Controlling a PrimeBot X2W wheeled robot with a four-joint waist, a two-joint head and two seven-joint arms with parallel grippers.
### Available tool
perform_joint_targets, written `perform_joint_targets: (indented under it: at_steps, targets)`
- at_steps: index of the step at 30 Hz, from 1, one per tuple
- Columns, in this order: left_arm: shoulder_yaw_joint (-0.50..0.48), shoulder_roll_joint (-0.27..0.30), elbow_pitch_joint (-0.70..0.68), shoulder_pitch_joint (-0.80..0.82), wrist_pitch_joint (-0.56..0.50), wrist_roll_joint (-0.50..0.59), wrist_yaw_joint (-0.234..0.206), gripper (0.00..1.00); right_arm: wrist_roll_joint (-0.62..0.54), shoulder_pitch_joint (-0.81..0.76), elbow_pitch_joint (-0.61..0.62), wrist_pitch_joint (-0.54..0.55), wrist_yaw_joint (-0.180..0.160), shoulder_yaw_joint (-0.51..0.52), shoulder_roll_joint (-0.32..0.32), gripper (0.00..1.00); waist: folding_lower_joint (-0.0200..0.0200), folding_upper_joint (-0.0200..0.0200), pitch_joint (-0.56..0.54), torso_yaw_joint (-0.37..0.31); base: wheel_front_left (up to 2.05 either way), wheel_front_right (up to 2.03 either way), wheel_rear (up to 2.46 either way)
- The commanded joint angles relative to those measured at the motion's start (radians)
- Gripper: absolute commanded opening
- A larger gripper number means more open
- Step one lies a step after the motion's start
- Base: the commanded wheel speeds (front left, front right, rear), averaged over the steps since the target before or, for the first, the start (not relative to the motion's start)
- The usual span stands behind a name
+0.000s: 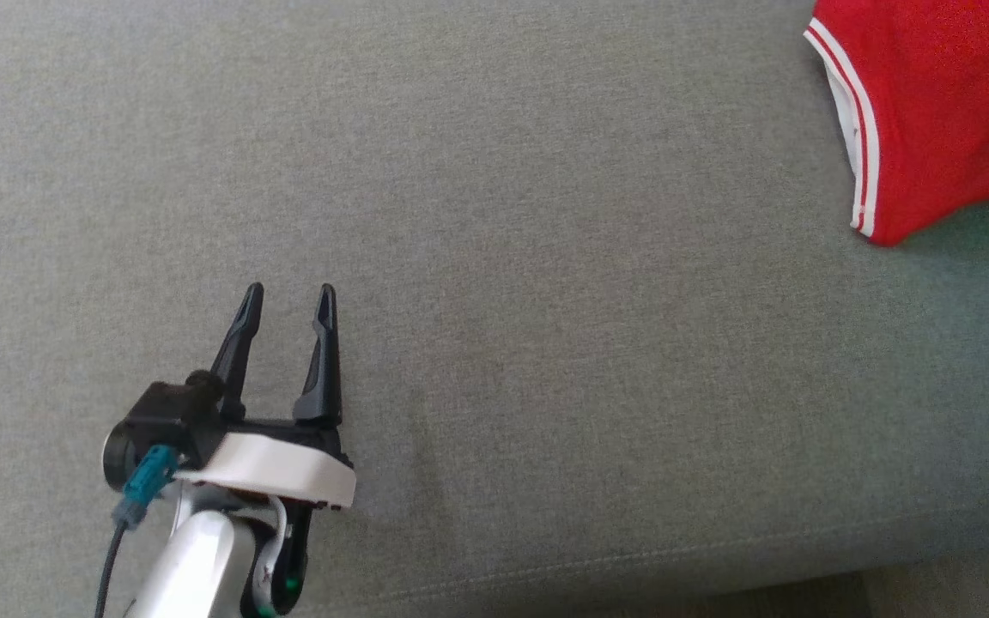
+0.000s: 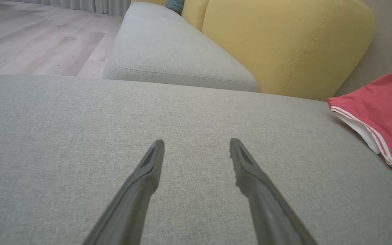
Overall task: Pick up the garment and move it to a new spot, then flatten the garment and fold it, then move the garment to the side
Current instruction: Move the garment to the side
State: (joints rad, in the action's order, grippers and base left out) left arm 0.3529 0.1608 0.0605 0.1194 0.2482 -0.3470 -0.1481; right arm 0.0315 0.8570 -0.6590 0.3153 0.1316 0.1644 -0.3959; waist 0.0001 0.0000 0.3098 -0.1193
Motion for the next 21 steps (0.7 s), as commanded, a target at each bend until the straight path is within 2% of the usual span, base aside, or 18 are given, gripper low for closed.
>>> perform_joint_targets:
  at_steps: [1,2,3,4,5,14,21]
  targets:
    - [-0.027,0.005,-0.029,0.039,0.009,0.006,0.002,1.0,-0.024,0.032,0.029,-0.015,-0.001,0.006,-0.023,0.0,-0.0001,0.0,0.003,0.002,0.0,0.0,0.0]
    - [-0.027,0.005,-0.029,0.039,0.009,0.006,0.003,1.0,-0.041,0.033,0.024,-0.022,-0.001,0.022,-0.022,0.0,-0.0001,0.0,0.005,0.002,0.0,0.0,0.0]
    - [-0.027,0.005,-0.028,0.04,0.01,0.007,0.003,1.0,-0.062,0.031,0.02,-0.028,-0.001,0.037,-0.018,0.4,-0.0001,0.0,0.006,0.003,0.0,0.0,0.0]
    - [-0.027,0.005,-0.028,0.04,0.01,0.007,0.002,1.0,-0.08,0.028,0.018,-0.033,-0.001,0.049,-0.013,0.89,-0.0001,0.0,0.007,0.003,0.0,0.0,0.0]
    - [-0.028,0.005,-0.027,0.041,0.01,0.007,0.002,1.0,-0.097,0.026,0.018,-0.041,-0.001,0.062,-0.007,1.0,-0.0001,0.0,0.008,0.002,0.0,0.0,0.0]
    - [-0.026,0.009,-0.028,0.043,0.011,0.007,0.0,1.0,-0.17,0.015,0.018,-0.085,-0.001,0.114,0.034,1.0,-0.0001,0.0,0.009,-0.007,0.0,0.0,0.0]
    - [-0.025,0.007,-0.027,0.046,0.01,-0.003,0.0,1.0,-0.145,0.002,0.036,-0.142,-0.001,0.089,0.072,1.0,-0.0001,0.0,-0.019,-0.014,0.0,0.0,0.0]
